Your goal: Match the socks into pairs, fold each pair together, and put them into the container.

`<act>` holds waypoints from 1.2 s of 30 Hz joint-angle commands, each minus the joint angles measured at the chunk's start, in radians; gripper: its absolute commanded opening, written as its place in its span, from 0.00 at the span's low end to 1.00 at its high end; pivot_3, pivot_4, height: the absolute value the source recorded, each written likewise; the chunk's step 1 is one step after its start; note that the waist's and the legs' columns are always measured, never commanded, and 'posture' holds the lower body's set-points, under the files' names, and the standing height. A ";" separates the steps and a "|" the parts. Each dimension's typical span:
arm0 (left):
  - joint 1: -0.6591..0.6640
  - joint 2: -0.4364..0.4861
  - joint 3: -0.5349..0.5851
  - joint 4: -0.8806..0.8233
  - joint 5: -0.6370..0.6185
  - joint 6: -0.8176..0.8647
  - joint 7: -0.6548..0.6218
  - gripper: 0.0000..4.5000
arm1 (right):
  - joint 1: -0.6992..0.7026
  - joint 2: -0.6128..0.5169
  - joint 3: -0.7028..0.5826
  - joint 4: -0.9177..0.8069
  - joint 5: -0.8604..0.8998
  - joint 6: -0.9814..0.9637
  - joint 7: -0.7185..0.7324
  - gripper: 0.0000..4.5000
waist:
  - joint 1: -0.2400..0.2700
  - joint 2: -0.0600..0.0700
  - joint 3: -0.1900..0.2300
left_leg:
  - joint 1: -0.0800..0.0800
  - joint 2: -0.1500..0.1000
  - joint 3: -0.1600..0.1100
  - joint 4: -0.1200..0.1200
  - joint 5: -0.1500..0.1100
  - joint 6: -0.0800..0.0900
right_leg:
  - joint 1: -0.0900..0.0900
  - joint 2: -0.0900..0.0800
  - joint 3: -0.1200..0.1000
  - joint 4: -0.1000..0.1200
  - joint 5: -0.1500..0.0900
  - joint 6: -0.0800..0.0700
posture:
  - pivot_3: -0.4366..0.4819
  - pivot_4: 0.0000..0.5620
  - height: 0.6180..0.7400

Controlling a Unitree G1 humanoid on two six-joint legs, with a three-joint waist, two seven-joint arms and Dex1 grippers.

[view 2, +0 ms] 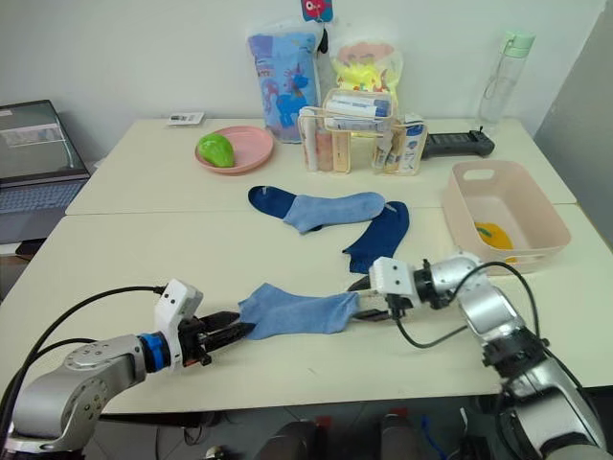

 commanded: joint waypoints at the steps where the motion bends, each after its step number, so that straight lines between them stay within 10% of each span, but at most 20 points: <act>1: -0.007 0.103 0.008 0.039 0.035 -0.078 -0.104 0.87 | 0.042 -0.056 -0.064 -0.144 0.040 0.118 -0.029 0.79 | 0.001 0.000 0.000 | 0.000 0.000 0.000 0.000 0.000 0.000 | 0.000 0.000 0.000 0.000 0.000 0.000 | 0.48 0.27 1.00; 20: -0.433 0.044 -0.351 0.446 0.325 -0.480 -0.274 0.93 | 0.185 0.091 -0.029 -0.343 0.063 0.485 -0.391 0.79 | 0.010 0.000 0.000 | -0.001 0.000 0.000 0.000 0.000 0.000 | -0.001 0.000 0.000 0.000 0.000 -0.001 | 0.48 0.27 1.00; 22: -0.435 0.041 -0.360 0.468 0.341 -0.501 -0.284 0.94 | 0.187 0.095 -0.030 -0.341 0.073 0.487 -0.392 0.67 | 0.009 0.000 0.000 | -0.001 0.000 0.001 0.000 0.000 0.000 | -0.001 0.000 0.000 0.000 0.000 -0.001 | 0.48 0.27 1.00; 31: -0.413 0.023 -0.341 0.458 0.310 -0.479 -0.314 0.39 | 0.177 0.089 -0.013 -0.268 0.059 0.446 -0.378 0.00 | 0.011 0.000 0.000 | 0.000 0.000 0.000 0.000 0.000 0.000 | 0.000 0.000 0.000 0.001 0.000 -0.001 | 0.48 0.27 1.00; 36: -0.385 0.030 -0.330 0.436 0.308 -0.474 -0.313 0.04 | 0.172 0.075 -0.005 -0.238 0.037 0.410 -0.370 0.00 | 0.011 0.000 0.000 | 0.000 0.000 0.000 0.000 0.000 0.000 | 0.000 0.000 0.000 0.001 0.000 -0.001 | 0.48 0.27 1.00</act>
